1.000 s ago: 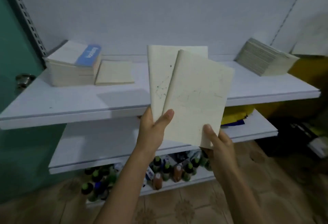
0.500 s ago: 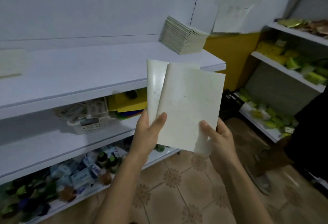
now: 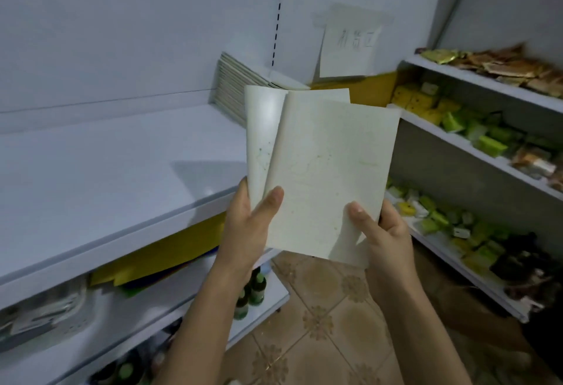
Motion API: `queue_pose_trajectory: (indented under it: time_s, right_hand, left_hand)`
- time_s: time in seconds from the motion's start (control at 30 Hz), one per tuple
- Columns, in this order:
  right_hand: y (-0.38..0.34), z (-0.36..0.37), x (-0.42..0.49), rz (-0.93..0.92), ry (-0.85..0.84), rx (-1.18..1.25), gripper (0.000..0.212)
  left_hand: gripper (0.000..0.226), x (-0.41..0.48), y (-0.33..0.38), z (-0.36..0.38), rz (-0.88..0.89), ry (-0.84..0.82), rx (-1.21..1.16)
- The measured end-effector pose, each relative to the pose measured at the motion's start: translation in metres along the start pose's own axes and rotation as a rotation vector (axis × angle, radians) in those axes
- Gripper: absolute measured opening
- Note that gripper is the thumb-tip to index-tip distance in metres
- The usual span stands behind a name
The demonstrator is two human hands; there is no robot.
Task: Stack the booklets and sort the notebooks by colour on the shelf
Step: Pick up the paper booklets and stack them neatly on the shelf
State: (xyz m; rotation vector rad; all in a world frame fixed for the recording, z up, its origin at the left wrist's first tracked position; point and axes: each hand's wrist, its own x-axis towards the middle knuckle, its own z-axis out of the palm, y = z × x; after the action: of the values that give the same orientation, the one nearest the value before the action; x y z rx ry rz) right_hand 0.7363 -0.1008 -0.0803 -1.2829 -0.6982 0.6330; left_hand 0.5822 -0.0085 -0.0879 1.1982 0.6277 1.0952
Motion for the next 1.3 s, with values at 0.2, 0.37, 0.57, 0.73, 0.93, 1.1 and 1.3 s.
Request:
queue_pose_trajectory:
  time_s: [0.2, 0.37, 0.57, 0.73, 0.93, 1.1, 1.3]
  right_hand:
    - [-0.02, 0.019, 0.101, -0.081, 0.039, -0.015, 0.029]
    - [-0.03, 0.034, 0.169, -0.102, 0.005, -0.037, 0.022]
    - [-0.042, 0.044, 0.241, 0.008, -0.189, -0.012, 0.01]
    - [-0.05, 0.055, 0.303, 0.07, -0.326, -0.015, 0.011]
    - [-0.054, 0.082, 0.387, 0.023, -0.495, -0.086, 0.006]
    - [-0.033, 0.107, 0.443, 0.027, -0.652, -0.116, 0.018]
    - [0.011, 0.119, 0.475, 0.136, -0.794, -0.165, 0.018]
  left_hand:
    - [0.037, 0.113, 0.023, 0.022, 0.101, -0.067, 0.08]
    - [0.037, 0.181, 0.042, 0.029, 0.169, -0.057, 0.287]
    - [0.03, 0.228, 0.046, 0.031, 0.18, 0.055, 0.348]
    - [0.027, 0.264, 0.045, 0.039, 0.183, 0.149, 0.423]
    - [0.022, 0.316, 0.053, 0.038, 0.2, 0.326, 0.707]
    - [0.03, 0.343, 0.04, 0.041, 0.164, 0.437, 0.874]
    - [0.071, 0.356, 0.013, 0.038, -0.021, 0.499, 1.013]
